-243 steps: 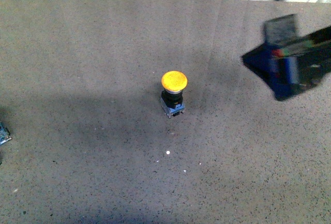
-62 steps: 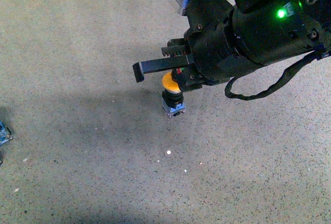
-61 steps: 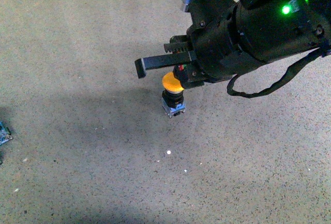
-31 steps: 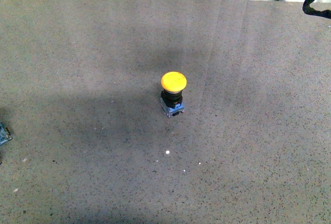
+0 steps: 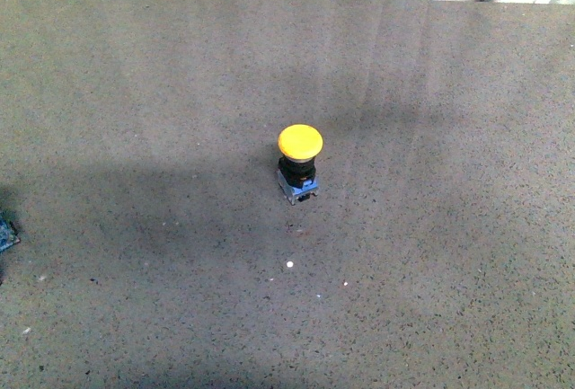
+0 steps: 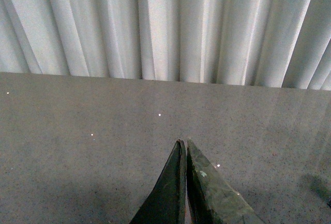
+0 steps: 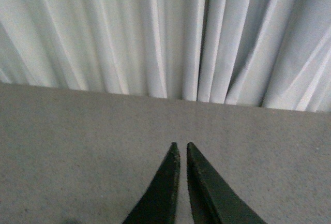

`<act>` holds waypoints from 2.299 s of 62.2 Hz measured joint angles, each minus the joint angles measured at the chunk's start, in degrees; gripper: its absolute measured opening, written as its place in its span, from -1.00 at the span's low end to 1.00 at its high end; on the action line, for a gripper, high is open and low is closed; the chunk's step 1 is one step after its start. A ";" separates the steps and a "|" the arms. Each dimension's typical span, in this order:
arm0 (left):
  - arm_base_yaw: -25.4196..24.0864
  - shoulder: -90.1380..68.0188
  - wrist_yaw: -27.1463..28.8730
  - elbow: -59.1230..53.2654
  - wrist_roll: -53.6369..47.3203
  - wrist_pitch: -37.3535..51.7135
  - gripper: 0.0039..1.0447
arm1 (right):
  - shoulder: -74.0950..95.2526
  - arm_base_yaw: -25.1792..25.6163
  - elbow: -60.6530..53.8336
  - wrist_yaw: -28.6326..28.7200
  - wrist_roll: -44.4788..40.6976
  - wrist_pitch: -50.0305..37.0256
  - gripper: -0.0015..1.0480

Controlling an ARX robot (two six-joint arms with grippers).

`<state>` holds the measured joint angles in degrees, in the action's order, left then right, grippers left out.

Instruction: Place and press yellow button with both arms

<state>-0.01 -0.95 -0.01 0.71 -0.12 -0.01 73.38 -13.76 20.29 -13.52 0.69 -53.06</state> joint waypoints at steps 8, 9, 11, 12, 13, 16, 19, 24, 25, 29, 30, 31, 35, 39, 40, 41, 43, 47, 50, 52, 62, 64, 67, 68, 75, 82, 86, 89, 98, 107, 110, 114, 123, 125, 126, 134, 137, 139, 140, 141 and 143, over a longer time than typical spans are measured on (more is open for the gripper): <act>0.00 0.00 0.02 0.00 0.00 0.00 -0.98 | -4.66 2.51 -5.14 2.78 -0.35 0.28 -0.97; 0.00 0.00 0.02 0.00 0.00 0.00 -0.98 | -5.46 2.82 -5.79 3.10 -0.37 0.39 -0.97; 0.00 0.00 0.02 0.00 0.00 0.00 -0.98 | -6.73 3.28 -6.71 3.74 -0.37 0.66 -0.97; 0.00 0.00 0.02 0.00 0.00 0.00 -0.98 | -7.15 3.45 -7.02 3.91 -0.37 0.74 -0.97; 0.00 0.00 0.02 0.00 0.00 0.00 -0.98 | -8.00 3.76 -7.58 4.15 -0.35 0.92 -0.97; 0.00 0.00 0.02 0.00 0.00 0.00 -0.98 | -10.01 4.57 -8.85 4.72 -0.35 1.51 -0.97; 0.00 0.00 0.02 0.00 0.00 0.00 -0.98 | -11.91 5.42 -10.16 5.35 -0.35 2.27 -0.97; 0.00 0.00 0.02 0.00 0.00 0.00 -0.98 | -14.93 6.51 -12.00 6.36 -0.35 3.74 -0.97; 0.00 0.00 0.02 0.00 0.00 0.00 -0.98 | -15.74 6.75 -12.39 6.58 -0.35 4.13 -0.97; 0.00 0.00 0.02 0.00 0.00 0.00 -0.98 | -18.49 7.50 -13.64 7.48 -0.35 5.57 -0.97; 0.00 0.00 0.02 0.00 0.00 0.00 -0.98 | -18.88 7.61 -13.81 7.61 -0.37 5.81 -0.97; 0.00 0.00 0.02 0.00 0.00 0.00 -0.98 | -19.67 7.80 -14.14 7.78 -0.37 6.25 -0.97; 0.00 0.00 0.02 0.00 0.00 0.00 -0.98 | -21.81 8.31 -14.95 8.44 -0.37 7.56 -0.97; 0.00 0.00 0.02 0.00 0.00 0.00 -0.98 | -23.47 10.58 -16.98 11.93 -0.42 6.34 -0.97; 0.00 0.00 -0.02 0.00 0.00 0.00 -0.98 | -23.93 11.87 -17.66 12.85 -0.42 6.27 -0.97; 0.00 0.00 0.00 0.00 0.00 0.00 -0.98 | -24.33 12.41 -18.05 13.09 -0.39 6.54 -0.97; 0.00 0.00 0.02 0.00 0.00 0.00 -0.98 | -25.99 13.38 -18.97 13.03 -0.39 7.98 -0.97; 0.00 0.00 0.02 0.00 0.00 0.00 -0.98 | -28.48 13.53 -19.17 13.31 -0.39 10.36 -0.97; 0.00 0.00 0.00 0.00 0.00 0.00 -0.98 | -30.80 13.53 -19.19 13.51 -0.39 12.24 -0.97; 0.00 0.00 0.02 0.00 0.00 0.00 -0.98 | -32.15 13.53 -19.19 13.51 -0.39 13.31 -0.97; 0.00 0.00 0.02 0.00 0.00 0.00 -0.98 | -40.13 13.57 -19.23 13.51 -0.39 20.57 -0.97; 0.00 0.00 0.02 0.00 0.00 0.00 -0.98 | -41.92 13.57 -19.26 13.51 -0.39 22.12 -0.97; 0.00 0.00 0.02 0.00 0.00 0.00 -0.98 | -43.60 13.57 -19.26 13.51 -0.39 23.65 -0.97; 0.00 0.00 0.02 0.00 0.00 0.00 -0.98 | -43.95 13.57 -19.26 13.51 -0.39 23.98 -0.97; 0.00 0.00 0.02 0.00 0.00 0.00 -0.98 | -47.76 13.57 -19.26 13.51 -0.39 27.65 -0.97; 0.00 0.00 0.02 0.00 0.00 0.00 -0.98 | -51.39 13.57 -19.28 13.51 -0.39 31.12 -0.97; 0.00 0.00 0.02 0.00 0.00 0.00 -0.98 | -53.11 13.57 -19.28 13.51 -0.39 32.74 -0.97; 0.00 0.00 0.02 0.00 0.00 0.00 -0.98 | -54.21 13.57 -19.28 13.51 -0.39 33.77 -0.97; 0.00 0.00 0.02 0.00 0.00 0.00 -0.98 | -57.55 13.57 -19.28 13.51 -0.39 37.13 -0.97; 0.00 0.00 0.02 0.00 0.00 0.00 -0.98 | -59.91 13.57 -19.28 13.51 -0.39 39.50 -0.97; 0.00 0.00 0.02 0.00 0.00 0.00 -0.98 | -60.70 13.57 -19.28 13.51 -0.39 40.26 -0.97; 0.00 0.00 0.02 0.00 0.00 0.00 -0.98 | -61.57 13.57 -19.28 13.51 -0.39 41.16 -0.97; 0.00 0.00 0.02 0.00 0.00 0.00 -0.98 | -64.67 13.57 -19.26 13.49 -0.39 44.41 -0.97; 0.00 0.00 0.02 0.00 0.00 0.00 -0.98 | -67.76 13.57 -19.26 13.64 -0.42 49.05 -0.97; 0.00 0.00 0.04 0.00 0.00 0.00 -0.98 | -69.96 13.57 -19.26 13.35 -0.42 51.52 -0.97; 0.00 0.00 0.02 0.00 0.00 0.00 -0.98 | -72.87 13.57 -19.26 13.38 -0.42 52.87 -0.97; 0.00 0.00 0.02 0.00 0.00 0.00 -0.98 | -72.96 13.57 -19.26 13.40 -0.42 52.87 -0.97; 0.00 0.00 0.02 0.00 0.00 0.00 -0.98 | -72.98 13.57 -19.26 13.40 -0.42 52.87 -0.97; 0.00 0.00 0.02 0.00 0.00 0.00 -0.98 | -72.98 13.57 -19.26 13.40 -0.44 52.87 -0.97; 0.00 0.00 0.02 0.00 0.00 0.00 -0.98 | -72.98 13.57 -19.26 13.38 -0.52 52.87 -0.94; 0.00 0.00 0.02 0.00 0.07 0.00 -0.95 | -73.00 13.57 -19.26 13.40 -0.50 52.87 -0.85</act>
<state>-0.01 -0.95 0.01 0.71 -0.05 -0.01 0.38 -0.19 1.04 -0.12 0.19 -0.19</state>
